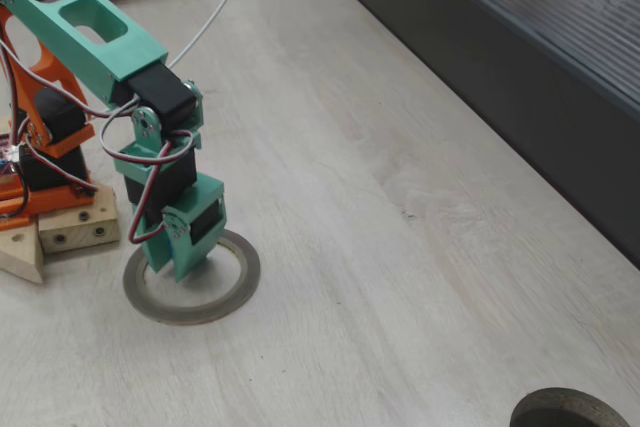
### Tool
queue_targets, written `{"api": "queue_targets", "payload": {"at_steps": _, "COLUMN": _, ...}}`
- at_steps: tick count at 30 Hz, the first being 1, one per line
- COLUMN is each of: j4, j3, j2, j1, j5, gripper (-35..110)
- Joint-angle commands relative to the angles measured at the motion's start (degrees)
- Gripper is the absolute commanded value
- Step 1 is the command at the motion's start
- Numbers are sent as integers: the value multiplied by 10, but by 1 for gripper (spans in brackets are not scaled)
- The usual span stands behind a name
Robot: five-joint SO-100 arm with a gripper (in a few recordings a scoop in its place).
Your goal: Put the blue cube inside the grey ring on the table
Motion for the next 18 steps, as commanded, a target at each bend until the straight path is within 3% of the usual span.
{"api": "queue_targets", "payload": {"at_steps": 1, "j4": 4, "j3": 4, "j2": 19, "j1": 9, "j5": 5, "gripper": 3}}
{"api": "queue_targets", "payload": {"at_steps": 18, "j4": 7, "j3": -2, "j2": 20, "j1": 9, "j5": 5, "gripper": 3}}
